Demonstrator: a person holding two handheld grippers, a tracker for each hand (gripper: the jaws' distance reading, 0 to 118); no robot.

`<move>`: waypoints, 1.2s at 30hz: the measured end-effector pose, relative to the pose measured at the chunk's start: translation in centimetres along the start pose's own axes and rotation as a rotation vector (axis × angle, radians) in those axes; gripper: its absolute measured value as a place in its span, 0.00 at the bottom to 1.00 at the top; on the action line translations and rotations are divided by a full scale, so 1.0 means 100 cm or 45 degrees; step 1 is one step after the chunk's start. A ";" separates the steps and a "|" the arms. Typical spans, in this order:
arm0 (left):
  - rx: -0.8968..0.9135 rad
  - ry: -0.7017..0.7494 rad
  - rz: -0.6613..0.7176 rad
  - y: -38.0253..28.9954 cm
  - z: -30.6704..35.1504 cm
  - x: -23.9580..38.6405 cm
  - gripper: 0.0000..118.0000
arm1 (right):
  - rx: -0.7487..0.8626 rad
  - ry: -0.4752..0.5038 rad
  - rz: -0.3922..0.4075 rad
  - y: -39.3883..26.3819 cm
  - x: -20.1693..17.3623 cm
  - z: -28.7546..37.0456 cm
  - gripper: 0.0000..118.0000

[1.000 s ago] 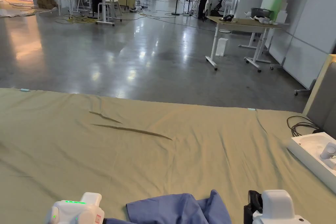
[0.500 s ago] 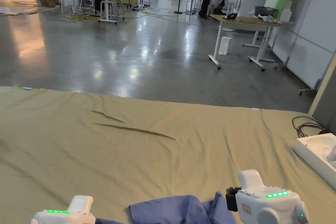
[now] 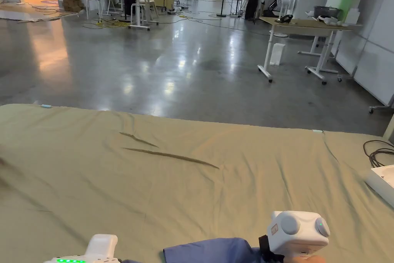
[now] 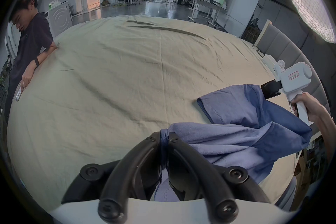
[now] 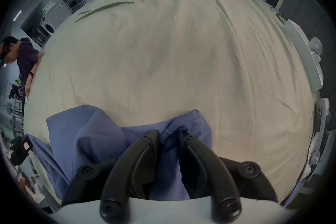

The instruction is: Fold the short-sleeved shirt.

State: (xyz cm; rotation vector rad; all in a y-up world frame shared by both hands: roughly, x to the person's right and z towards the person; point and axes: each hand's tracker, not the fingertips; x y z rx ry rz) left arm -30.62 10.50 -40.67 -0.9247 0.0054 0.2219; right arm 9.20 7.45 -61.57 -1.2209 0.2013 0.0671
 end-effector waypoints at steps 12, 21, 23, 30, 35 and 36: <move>0.084 -0.011 -0.015 0.001 0.025 0.000 0.07 | 0.306 0.132 -0.088 -0.030 0.003 0.069 0.00; 0.335 -0.022 -0.018 0.032 0.104 -0.006 0.07 | 0.773 0.129 -0.022 -0.071 0.001 0.210 0.00; 0.387 -0.024 -0.018 0.043 0.126 -0.011 0.07 | 0.861 0.083 -0.004 -0.077 0.001 0.239 0.00; 0.570 0.034 -0.022 0.081 0.207 -0.035 0.07 | 1.062 -0.002 0.037 -0.085 0.007 0.334 0.00; 0.652 0.095 -0.010 0.107 0.254 -0.054 0.07 | 1.170 -0.092 0.054 -0.089 0.004 0.387 0.00; 0.663 0.111 -0.006 0.112 0.263 -0.058 0.07 | 1.178 -0.103 0.049 -0.089 0.005 0.397 0.00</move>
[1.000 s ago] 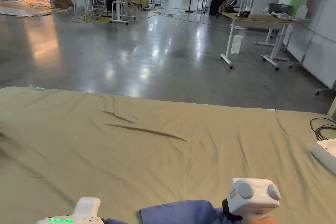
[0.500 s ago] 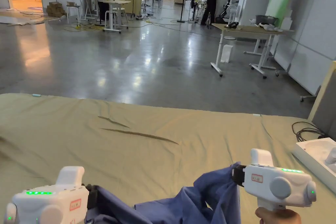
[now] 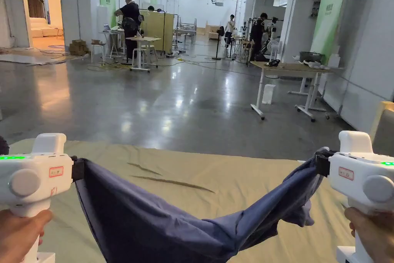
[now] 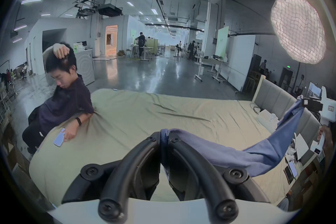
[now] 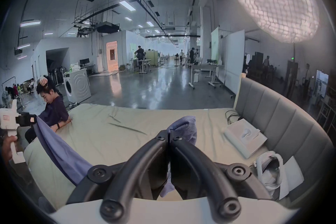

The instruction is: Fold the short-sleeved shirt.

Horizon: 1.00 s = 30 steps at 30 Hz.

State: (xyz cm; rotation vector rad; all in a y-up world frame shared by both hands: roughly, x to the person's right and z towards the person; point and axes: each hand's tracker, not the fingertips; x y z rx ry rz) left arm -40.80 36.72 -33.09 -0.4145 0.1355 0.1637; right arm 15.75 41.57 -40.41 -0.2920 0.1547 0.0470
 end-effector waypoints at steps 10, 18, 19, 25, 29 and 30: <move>0.027 0.096 0.062 0.028 0.027 -0.037 0.07 | 0.043 -0.162 -0.005 0.036 0.022 0.030 0.00; -0.022 0.118 0.079 0.012 0.024 -0.046 0.07 | 0.026 -0.197 -0.022 0.030 0.037 0.033 0.00; -0.024 0.116 0.078 0.011 0.022 -0.046 0.07 | 0.028 -0.194 -0.020 0.029 0.037 0.033 0.00; -0.035 0.115 0.056 0.018 0.011 -0.039 0.07 | 0.029 -0.205 0.017 0.036 0.034 0.022 0.00; -0.034 0.119 0.029 0.040 -0.002 -0.036 0.07 | 0.043 -0.221 0.027 0.054 0.034 0.005 0.00; -0.027 0.121 0.023 0.047 -0.005 -0.035 0.07 | 0.045 -0.227 0.029 0.062 0.025 0.009 0.00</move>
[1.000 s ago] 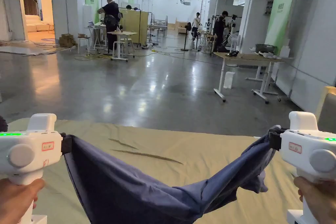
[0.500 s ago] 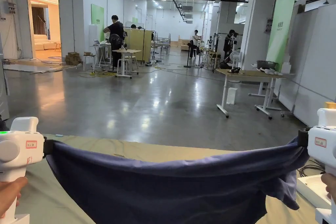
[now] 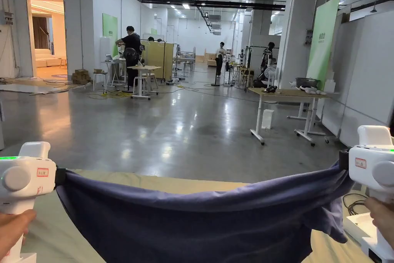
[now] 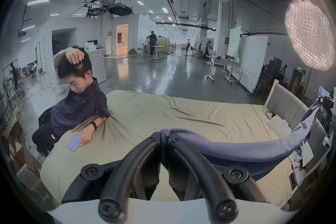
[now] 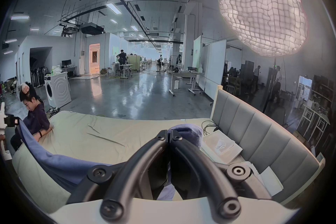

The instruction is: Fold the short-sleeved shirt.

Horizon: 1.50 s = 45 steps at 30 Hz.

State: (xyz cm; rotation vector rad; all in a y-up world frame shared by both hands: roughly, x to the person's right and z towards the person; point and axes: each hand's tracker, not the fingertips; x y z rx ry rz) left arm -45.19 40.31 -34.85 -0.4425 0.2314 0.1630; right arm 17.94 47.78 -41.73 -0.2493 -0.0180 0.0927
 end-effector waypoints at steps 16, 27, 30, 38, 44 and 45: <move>0.096 0.049 -0.085 0.117 -0.080 0.024 0.07 | 0.038 -0.044 -0.031 0.067 -0.015 -0.116 0.00; -0.028 0.016 -0.058 0.013 -0.112 0.019 0.07 | -0.112 -0.037 -0.026 -0.040 -0.011 -0.119 0.00; -0.090 -0.003 -0.066 -0.035 -0.103 0.012 0.07 | -0.169 -0.040 -0.007 -0.085 -0.001 -0.111 0.00; -0.203 -0.028 0.009 -0.161 -0.057 -0.023 0.07 | -0.290 -0.039 0.024 -0.193 0.013 -0.035 0.00; -0.303 -0.026 0.038 -0.241 -0.020 -0.049 0.07 | -0.399 -0.040 0.034 -0.258 0.018 0.023 0.00; -0.343 -0.031 0.046 -0.254 -0.014 -0.052 0.07 | -0.427 -0.040 0.033 -0.269 0.020 0.030 0.00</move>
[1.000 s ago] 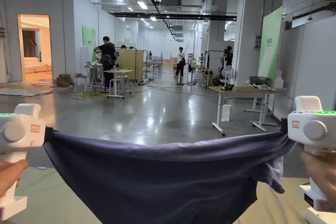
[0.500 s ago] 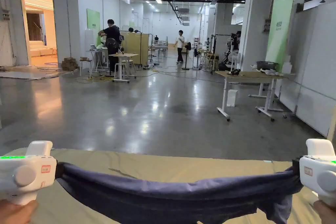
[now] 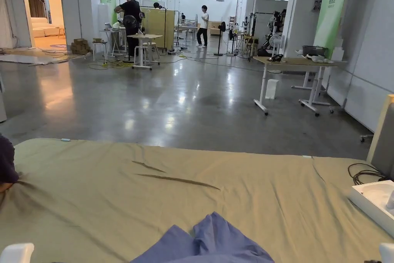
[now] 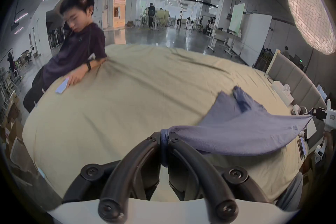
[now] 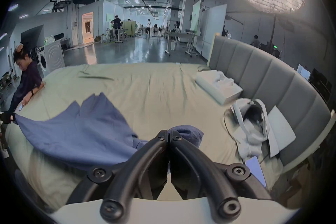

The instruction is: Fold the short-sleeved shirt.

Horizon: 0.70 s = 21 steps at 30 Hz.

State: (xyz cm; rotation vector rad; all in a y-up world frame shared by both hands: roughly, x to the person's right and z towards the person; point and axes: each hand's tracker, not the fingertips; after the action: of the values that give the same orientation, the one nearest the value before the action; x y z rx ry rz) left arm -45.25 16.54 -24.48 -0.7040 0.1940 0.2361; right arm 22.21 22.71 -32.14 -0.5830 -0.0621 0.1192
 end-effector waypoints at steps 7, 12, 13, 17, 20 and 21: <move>-0.187 0.023 0.031 -0.061 -0.015 -0.021 0.07 | -0.132 -0.025 0.015 -0.061 -0.001 0.001 0.00; -0.262 0.036 0.011 -0.081 -0.028 -0.018 0.07 | -0.217 -0.001 -0.006 -0.084 -0.007 -0.011 0.00; -0.264 0.031 0.009 -0.080 -0.027 -0.019 0.07 | -0.218 -0.003 0.000 -0.085 -0.008 -0.011 0.00; -0.196 0.041 -0.023 -0.062 -0.004 -0.019 0.26 | -0.162 -0.034 0.064 -0.078 -0.014 0.002 0.10; -0.033 0.051 -0.004 -0.041 0.024 -0.019 0.42 | -0.039 -0.063 0.081 -0.057 -0.021 0.021 0.40; 0.025 0.056 -0.005 -0.031 0.034 -0.017 0.45 | 0.002 -0.051 0.078 -0.048 -0.025 0.027 0.46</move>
State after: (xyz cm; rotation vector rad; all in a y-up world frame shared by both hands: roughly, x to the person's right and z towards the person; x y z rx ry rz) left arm -45.64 16.24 -19.57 -0.6906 0.2362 0.2147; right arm 19.95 19.87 -27.28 -0.5811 -0.0827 0.1907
